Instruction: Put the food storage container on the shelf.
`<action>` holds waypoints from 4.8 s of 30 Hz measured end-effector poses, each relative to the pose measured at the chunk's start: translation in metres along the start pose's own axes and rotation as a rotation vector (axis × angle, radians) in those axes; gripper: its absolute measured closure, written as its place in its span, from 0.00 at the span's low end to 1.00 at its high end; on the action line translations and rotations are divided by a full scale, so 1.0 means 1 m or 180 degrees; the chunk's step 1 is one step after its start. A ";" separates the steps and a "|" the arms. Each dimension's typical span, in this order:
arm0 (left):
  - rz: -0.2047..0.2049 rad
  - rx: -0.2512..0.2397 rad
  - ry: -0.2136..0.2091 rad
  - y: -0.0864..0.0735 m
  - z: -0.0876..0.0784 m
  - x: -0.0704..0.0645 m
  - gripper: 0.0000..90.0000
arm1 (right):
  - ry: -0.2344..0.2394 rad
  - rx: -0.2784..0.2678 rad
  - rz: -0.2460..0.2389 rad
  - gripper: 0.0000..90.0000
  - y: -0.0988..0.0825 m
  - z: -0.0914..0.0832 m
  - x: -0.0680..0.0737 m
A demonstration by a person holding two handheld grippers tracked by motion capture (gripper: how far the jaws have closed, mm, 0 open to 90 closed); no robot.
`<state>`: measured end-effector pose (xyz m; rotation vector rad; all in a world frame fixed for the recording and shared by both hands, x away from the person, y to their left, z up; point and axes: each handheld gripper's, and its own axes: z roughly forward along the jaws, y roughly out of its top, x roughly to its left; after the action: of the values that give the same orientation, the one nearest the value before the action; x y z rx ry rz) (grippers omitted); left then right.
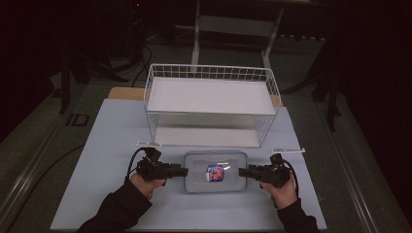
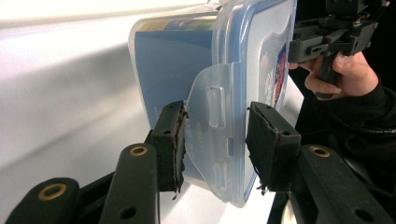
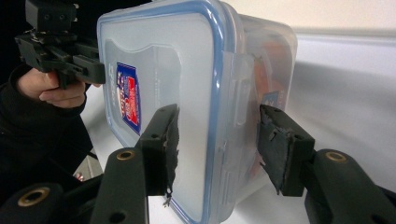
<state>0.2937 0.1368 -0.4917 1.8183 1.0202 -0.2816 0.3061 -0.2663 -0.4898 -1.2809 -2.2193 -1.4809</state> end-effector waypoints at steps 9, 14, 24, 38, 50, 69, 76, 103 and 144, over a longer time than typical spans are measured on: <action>0.0214 -0.0100 0.0052 0.018 0.000 -0.003 0.64 | -0.0048 -0.0143 -0.0130 0.55 0.014 -0.007 0.002; 0.0222 -0.0159 0.0060 0.028 0.001 -0.001 0.64 | -0.0077 -0.0205 -0.0226 0.55 0.025 -0.009 0.001; 0.0302 -0.0265 0.0116 0.041 0.006 0.012 0.63 | -0.0081 -0.0307 -0.0296 0.56 0.042 -0.003 -0.012; 0.0357 -0.0439 0.0174 0.049 0.022 0.033 0.63 | -0.0143 -0.0446 -0.0274 0.56 0.051 0.008 -0.033; 0.0486 -0.0690 0.0354 0.056 0.031 0.047 0.61 | -0.0167 -0.0582 -0.0285 0.55 0.055 0.022 -0.051; 0.0367 -0.0782 0.0426 0.063 0.036 0.063 0.60 | -0.0260 -0.0676 -0.0290 0.54 0.066 0.037 -0.062; 0.0253 -0.0862 0.0344 0.068 0.038 0.071 0.60 | -0.0377 -0.0797 -0.0271 0.50 0.064 0.042 -0.060; 0.0582 -0.1122 0.0634 0.062 0.042 0.061 0.34 | -0.1078 -0.0903 -0.0518 0.35 0.063 0.057 -0.046; 0.1024 -0.0866 0.0700 -0.015 0.001 0.008 0.01 | -0.0754 -0.0328 -0.0981 1.00 0.027 0.079 0.018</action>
<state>0.2874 0.1427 -0.5064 1.7530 0.8483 0.2468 0.3386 -0.1874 -0.5001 -1.2445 -2.6242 -1.6415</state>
